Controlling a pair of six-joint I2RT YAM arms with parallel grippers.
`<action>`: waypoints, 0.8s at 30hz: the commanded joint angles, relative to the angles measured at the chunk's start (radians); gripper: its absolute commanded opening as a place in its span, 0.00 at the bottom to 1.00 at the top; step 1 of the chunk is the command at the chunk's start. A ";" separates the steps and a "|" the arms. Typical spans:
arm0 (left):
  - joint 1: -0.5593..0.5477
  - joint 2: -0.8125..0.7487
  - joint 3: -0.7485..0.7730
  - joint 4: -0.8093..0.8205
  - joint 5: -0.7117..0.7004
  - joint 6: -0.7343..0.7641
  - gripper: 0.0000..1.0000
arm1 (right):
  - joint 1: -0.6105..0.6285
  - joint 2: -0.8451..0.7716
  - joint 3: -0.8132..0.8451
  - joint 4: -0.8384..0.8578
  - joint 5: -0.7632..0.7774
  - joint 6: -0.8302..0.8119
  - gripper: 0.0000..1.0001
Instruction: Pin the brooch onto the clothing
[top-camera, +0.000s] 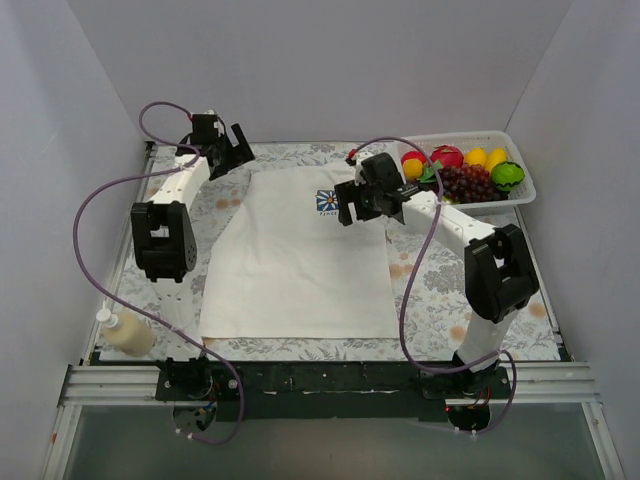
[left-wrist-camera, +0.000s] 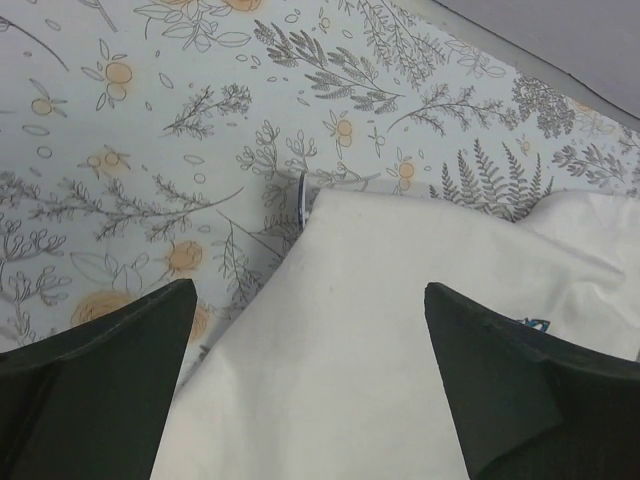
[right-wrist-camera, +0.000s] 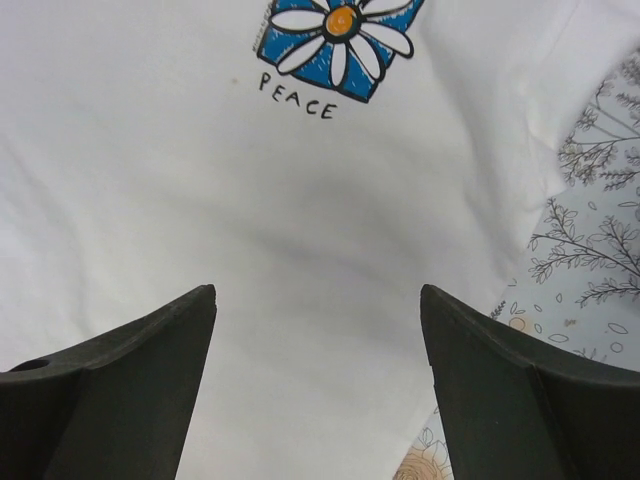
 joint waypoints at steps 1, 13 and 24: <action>0.005 -0.217 -0.113 -0.025 -0.022 -0.042 0.98 | 0.001 -0.091 0.032 -0.045 -0.033 -0.023 0.92; 0.005 -0.743 -0.751 0.010 0.010 -0.212 0.98 | -0.016 -0.368 -0.263 -0.006 0.018 0.022 0.91; 0.005 -0.938 -0.868 -0.396 -0.191 -0.327 0.98 | -0.017 -0.546 -0.525 -0.149 -0.026 0.129 0.88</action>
